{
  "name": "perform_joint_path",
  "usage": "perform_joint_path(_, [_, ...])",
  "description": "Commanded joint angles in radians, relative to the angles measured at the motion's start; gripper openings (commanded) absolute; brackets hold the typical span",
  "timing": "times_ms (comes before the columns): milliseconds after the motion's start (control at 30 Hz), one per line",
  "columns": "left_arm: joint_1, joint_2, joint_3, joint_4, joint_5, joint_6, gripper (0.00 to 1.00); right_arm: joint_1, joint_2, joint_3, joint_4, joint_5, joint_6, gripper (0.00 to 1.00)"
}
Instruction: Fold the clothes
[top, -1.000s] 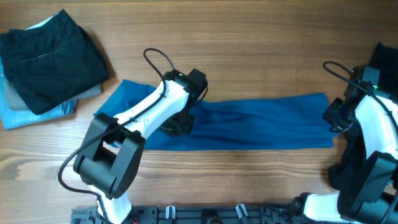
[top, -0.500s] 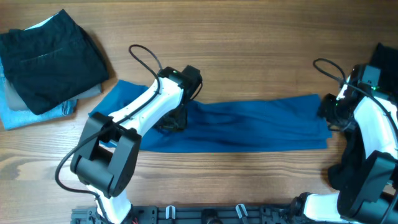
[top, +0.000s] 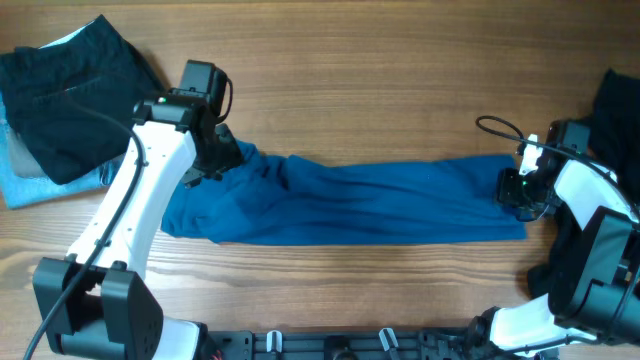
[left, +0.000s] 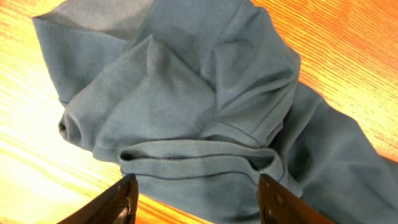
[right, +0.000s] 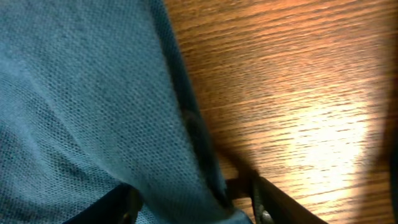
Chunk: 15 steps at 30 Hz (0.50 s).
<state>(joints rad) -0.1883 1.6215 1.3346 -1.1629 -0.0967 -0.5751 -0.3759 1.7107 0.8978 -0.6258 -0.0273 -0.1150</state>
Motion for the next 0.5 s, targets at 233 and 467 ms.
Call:
perform_joint_path(233, [0.023,-0.017,0.015,0.005,0.033,-0.016,0.63,0.002,0.094,-0.006,0.011,-0.027,0.061,0.04])
perform_joint_path(467, [0.023,-0.017,0.015,0.004,0.033,-0.017,0.63,0.001,0.092,0.262,-0.145,0.21,0.149,0.04])
